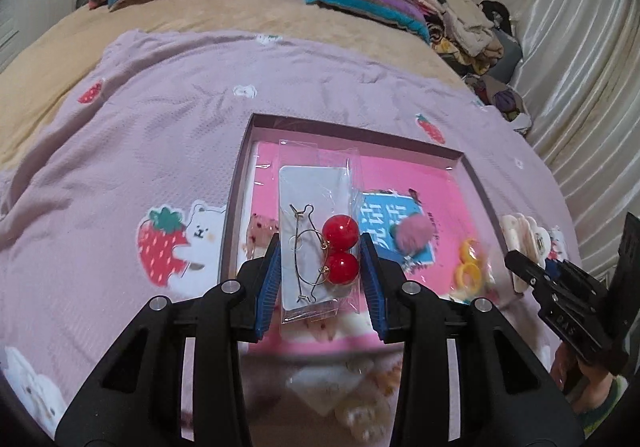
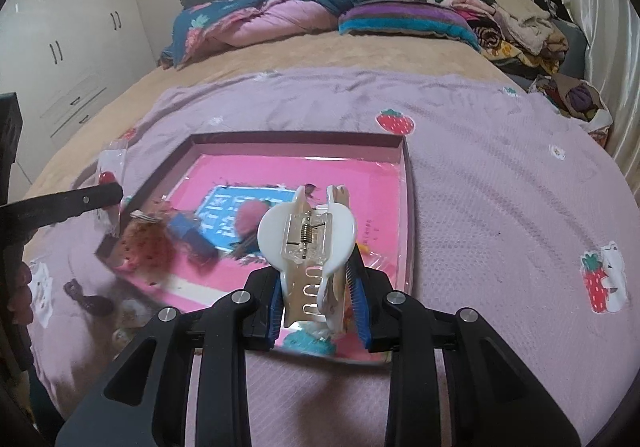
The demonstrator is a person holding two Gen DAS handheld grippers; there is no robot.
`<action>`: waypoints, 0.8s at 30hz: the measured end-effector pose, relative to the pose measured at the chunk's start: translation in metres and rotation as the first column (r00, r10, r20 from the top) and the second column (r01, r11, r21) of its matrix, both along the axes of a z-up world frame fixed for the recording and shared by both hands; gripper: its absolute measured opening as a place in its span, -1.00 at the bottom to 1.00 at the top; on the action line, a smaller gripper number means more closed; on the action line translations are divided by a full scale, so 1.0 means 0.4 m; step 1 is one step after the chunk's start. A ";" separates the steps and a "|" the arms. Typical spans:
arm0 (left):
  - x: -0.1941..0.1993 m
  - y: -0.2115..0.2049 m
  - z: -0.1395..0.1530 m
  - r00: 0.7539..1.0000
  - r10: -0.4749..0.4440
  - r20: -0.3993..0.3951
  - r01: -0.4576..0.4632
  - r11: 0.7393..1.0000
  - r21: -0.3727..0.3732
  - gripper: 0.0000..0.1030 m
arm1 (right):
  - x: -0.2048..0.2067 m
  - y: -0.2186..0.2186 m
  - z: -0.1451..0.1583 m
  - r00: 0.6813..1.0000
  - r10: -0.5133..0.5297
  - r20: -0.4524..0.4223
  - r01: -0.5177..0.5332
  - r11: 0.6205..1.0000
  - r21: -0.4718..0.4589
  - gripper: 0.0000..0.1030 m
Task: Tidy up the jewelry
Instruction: 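Open both tools to drop the bag and claw clip into the tray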
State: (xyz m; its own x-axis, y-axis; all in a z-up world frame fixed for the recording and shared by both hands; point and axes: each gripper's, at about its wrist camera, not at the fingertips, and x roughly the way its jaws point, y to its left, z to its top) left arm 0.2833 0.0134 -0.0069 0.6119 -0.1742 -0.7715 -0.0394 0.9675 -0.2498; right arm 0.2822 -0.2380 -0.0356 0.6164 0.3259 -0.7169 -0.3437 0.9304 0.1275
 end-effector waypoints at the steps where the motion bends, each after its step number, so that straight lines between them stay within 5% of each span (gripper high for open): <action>1: 0.010 -0.001 -0.008 1.000 0.000 -0.008 0.000 1.000 -0.003 -0.43 | 0.009 0.001 -0.009 1.000 -0.005 -0.008 0.004 1.000 -0.003 -0.47; 7: 0.049 0.000 -0.049 0.999 0.005 -0.041 -0.006 1.000 -0.016 -0.43 | 0.042 0.003 -0.047 0.999 -0.027 -0.044 0.027 1.000 -0.013 -0.45; 11: 0.049 0.003 -0.054 0.999 0.005 -0.043 -0.006 1.000 -0.017 -0.41 | 0.040 -0.004 -0.048 0.998 -0.049 -0.039 0.049 0.999 -0.002 0.03; 14: 0.039 0.008 -0.048 0.999 0.010 -0.039 -0.011 1.000 -0.018 -0.26 | 0.022 -0.014 -0.034 0.998 -0.064 -0.025 0.064 0.998 0.014 0.18; 21: -0.017 0.031 -0.002 0.999 0.033 0.004 -0.033 0.999 -0.029 0.34 | -0.052 -0.050 0.031 0.994 -0.102 0.033 0.100 0.993 0.066 0.55; 24: -0.054 0.051 0.028 0.998 0.062 0.029 -0.061 0.998 -0.025 0.74 | -0.085 -0.061 0.058 0.992 -0.112 0.052 0.107 0.991 0.087 0.65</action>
State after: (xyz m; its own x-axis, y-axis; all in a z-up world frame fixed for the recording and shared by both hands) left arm 0.2618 0.0338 0.0042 0.6448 -0.1540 -0.7486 -0.0907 0.9571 -0.2751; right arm 0.2484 -0.2625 -0.0123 0.6905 0.3117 -0.6528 -0.2495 0.9497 0.1894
